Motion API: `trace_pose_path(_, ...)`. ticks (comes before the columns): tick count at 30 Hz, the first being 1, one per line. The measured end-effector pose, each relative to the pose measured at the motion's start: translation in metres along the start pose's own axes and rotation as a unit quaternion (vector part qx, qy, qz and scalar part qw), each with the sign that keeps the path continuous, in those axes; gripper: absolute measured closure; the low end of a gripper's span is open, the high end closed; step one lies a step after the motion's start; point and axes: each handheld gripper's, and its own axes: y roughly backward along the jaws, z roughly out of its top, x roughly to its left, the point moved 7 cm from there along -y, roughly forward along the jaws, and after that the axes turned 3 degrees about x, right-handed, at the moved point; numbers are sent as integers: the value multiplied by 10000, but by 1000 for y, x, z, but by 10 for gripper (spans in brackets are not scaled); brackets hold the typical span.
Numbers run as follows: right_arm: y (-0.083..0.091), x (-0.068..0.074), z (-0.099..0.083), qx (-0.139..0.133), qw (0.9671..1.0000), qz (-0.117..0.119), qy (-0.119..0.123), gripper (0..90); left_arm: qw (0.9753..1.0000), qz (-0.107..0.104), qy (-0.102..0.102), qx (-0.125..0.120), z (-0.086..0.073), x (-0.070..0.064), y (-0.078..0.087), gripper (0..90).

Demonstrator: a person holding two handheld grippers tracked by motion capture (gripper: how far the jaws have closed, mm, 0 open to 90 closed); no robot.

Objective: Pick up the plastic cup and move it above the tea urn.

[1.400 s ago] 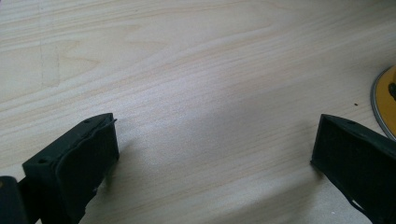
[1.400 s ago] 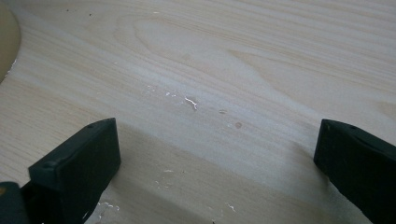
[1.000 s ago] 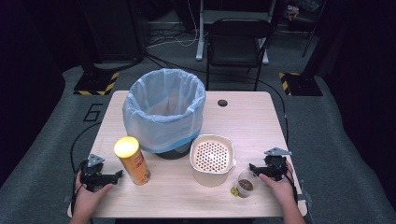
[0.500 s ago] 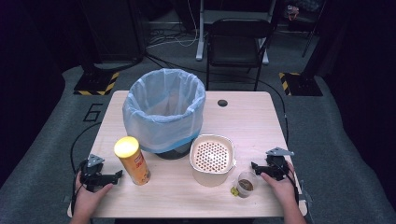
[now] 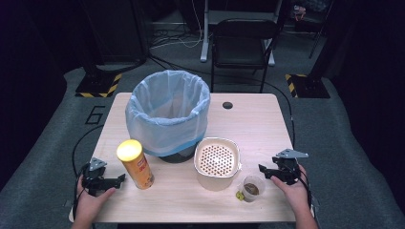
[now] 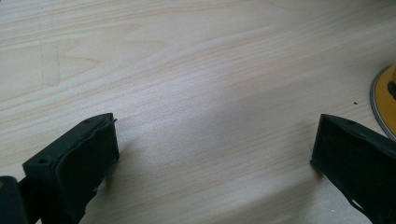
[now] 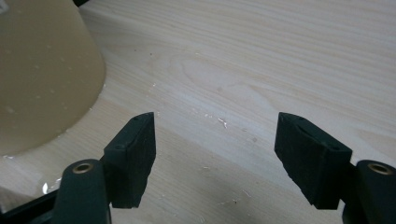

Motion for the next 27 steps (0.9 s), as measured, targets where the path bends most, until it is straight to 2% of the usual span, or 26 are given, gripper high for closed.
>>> trace_pose_path(2, 4, 1, 4, -38, 10000, -5, 90, 289, 10000, 0, 2, 0, 0, 0, 0, 3)
trace_pose_path(7, 17, 8, 18, -213, 9996, 191, 50, 263, 10000, -1, 1, 0, 0, 0, 0, 3)
trace_pose_path(10, 27, 15, 24, -205, 9991, 238, 269, 218, 10000, 0, 1, 0, 0, 0, 0, 3)
trace_pose_path(12, 34, 21, 27, -221, 9982, 414, 370, 193, 10000, 1, 1, 3, 0, 0, 0, 3)
trace_pose_path(16, 42, 32, 33, -300, 9964, 545, 579, 164, 10000, 3, 0, 7, 0, 0, 0, 3)
trace_pose_path(20, 49, 43, 37, -426, 9936, 813, 657, 150, 10000, 10, 20, 4, 0, 0, 0, 2)
trace_pose_path(23, 52, 52, 37, -409, 9912, 1009, 751, 146, 10000, 10, 20, 5, 0, 0, 0, 2)
trace_pose_path(26, 52, 55, 37, -410, 9903, 1037, 830, 143, 10000, 10, 21, 3, 0, 0, 0, 2)
trace_pose_path(27, 52, 61, 35, -386, 9897, 1089, 850, 140, 10000, 10, 22, 2, 0, 0, 0, 2)
